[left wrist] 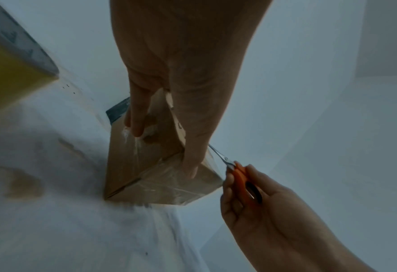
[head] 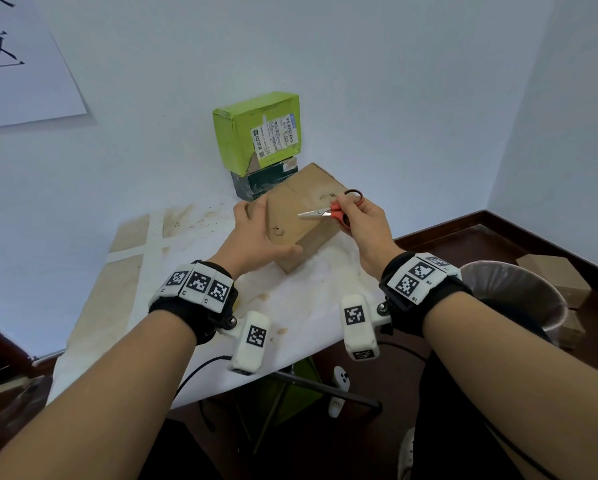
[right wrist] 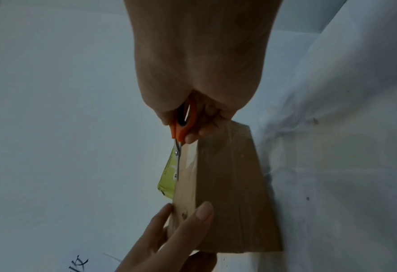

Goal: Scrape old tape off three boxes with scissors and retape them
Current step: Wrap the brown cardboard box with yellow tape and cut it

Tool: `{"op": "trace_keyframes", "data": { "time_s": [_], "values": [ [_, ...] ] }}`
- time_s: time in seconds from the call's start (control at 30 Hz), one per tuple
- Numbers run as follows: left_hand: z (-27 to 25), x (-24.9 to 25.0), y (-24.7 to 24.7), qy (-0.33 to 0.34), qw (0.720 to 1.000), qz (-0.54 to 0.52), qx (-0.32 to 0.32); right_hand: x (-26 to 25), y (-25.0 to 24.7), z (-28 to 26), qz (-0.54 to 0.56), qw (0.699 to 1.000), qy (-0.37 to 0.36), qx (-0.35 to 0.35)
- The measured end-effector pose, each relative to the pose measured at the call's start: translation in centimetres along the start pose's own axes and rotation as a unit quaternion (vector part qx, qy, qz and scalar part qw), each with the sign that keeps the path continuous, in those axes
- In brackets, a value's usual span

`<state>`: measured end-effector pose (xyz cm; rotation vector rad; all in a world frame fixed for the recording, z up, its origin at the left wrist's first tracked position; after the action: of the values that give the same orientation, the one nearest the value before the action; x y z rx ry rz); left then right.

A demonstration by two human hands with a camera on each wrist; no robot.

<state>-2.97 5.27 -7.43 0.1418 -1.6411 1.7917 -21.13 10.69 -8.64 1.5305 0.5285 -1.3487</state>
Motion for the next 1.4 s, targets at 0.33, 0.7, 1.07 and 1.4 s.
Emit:
{"op": "trace_keyframes", "data": {
  "time_s": [0.33, 0.7, 1.07, 1.4],
  "values": [
    [-0.1, -0.5, -0.7, 0.009, 0.996, -0.062, -0.06, 1.6, 1.1, 1.0, -0.081, 0.996, -0.025, 0.009],
    [0.0, 0.7, -0.7, -0.036, 0.997, -0.067, -0.016, 2.1, 1.0, 0.5, -0.169, 0.985, -0.038, 0.024],
    [0.2, 1.7, 0.1, -0.056, 0.995, -0.087, 0.008, 2.3, 0.2, 0.4, -0.206, 0.977, -0.048, 0.04],
    [0.2, 2.4, 0.7, -0.058, 0.996, -0.046, 0.053, 2.2, -0.1, 0.4, -0.237, 0.97, -0.053, 0.028]
  ]
}}
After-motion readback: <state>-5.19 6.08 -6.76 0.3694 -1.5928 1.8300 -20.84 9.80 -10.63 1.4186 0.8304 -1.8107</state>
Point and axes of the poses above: each hand's wrist, its own z-axis towards the middle knuckle, its own y-axis out of the palm, x = y × z, the point moved 1 cm from there along z, towards the middle knuckle, and after that the axes turned 4 degrees about x, right-handed, at the moved point
